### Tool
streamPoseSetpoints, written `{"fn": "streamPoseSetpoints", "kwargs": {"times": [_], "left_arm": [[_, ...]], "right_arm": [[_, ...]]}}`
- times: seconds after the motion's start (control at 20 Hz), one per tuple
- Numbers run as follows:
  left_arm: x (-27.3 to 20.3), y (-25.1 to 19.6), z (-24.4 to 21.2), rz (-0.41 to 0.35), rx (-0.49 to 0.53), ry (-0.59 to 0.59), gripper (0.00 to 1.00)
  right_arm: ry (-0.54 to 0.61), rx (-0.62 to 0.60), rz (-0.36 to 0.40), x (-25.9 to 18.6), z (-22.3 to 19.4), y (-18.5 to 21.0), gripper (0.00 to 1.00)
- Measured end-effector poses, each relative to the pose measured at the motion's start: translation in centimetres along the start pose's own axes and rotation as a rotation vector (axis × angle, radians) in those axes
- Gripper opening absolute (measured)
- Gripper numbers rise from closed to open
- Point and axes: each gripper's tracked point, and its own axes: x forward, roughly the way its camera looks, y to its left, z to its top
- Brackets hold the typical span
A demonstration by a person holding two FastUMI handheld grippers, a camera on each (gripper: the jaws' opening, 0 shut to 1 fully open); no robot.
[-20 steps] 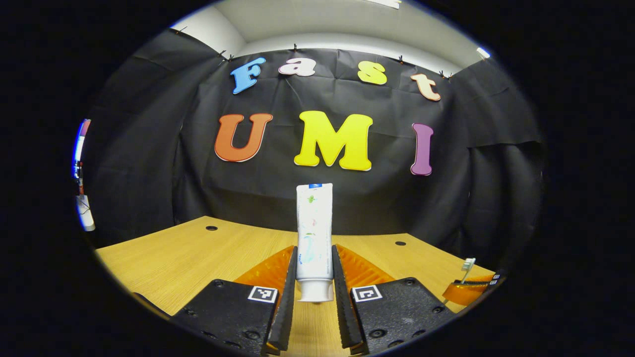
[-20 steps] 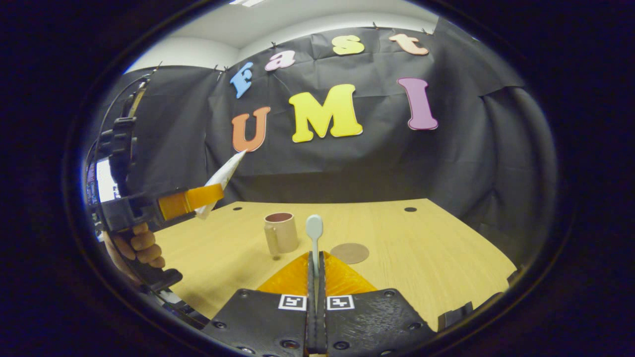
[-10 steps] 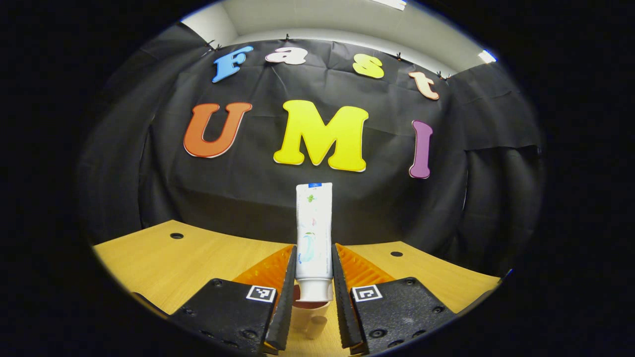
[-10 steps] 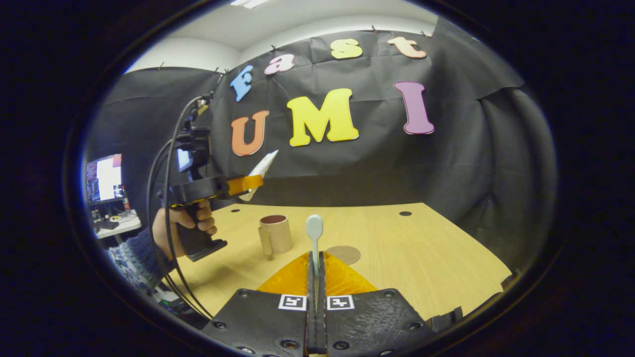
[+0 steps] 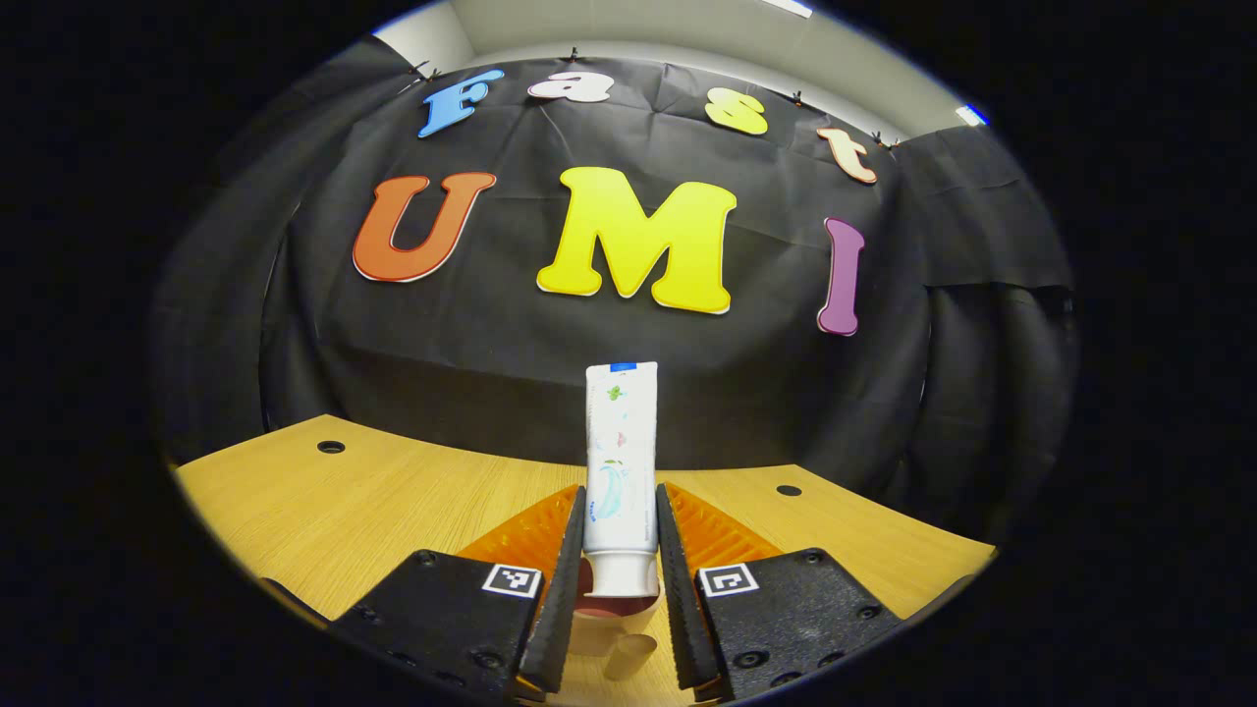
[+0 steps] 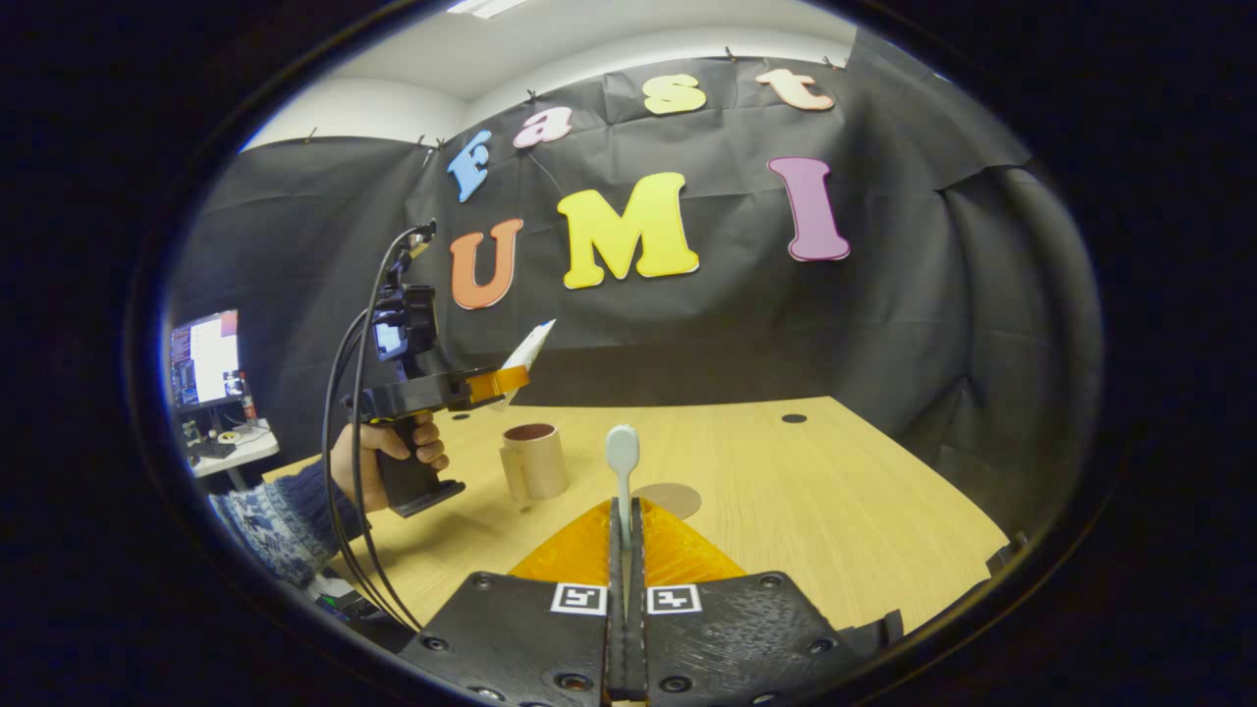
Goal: Put the toothbrush and toothpaste on the desktop into the cup, then pick up the cup and place it on the coaster on the desktop.
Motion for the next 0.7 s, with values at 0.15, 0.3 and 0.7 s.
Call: {"fn": "streamPoseSetpoints", "kwargs": {"times": [0.15, 0.3, 0.7], "left_arm": [[-0.1, -0.2, 0.2, 0.002, 0.039, -0.013, 0.45], [0.1, -0.3, 0.2, 0.002, 0.052, -0.016, 0.43], [-0.1, 0.3, -1.3, 0.005, 0.041, 0.032, 0.42]], "right_arm": [[-0.001, -0.002, 0.000, 0.0, 0.0, 0.0, 0.00], [0.007, 0.005, 0.004, 0.2, -0.2, 0.1, 0.00], [0.017, 0.014, -0.007, 0.3, -0.6, -0.2, 0.00]]}}
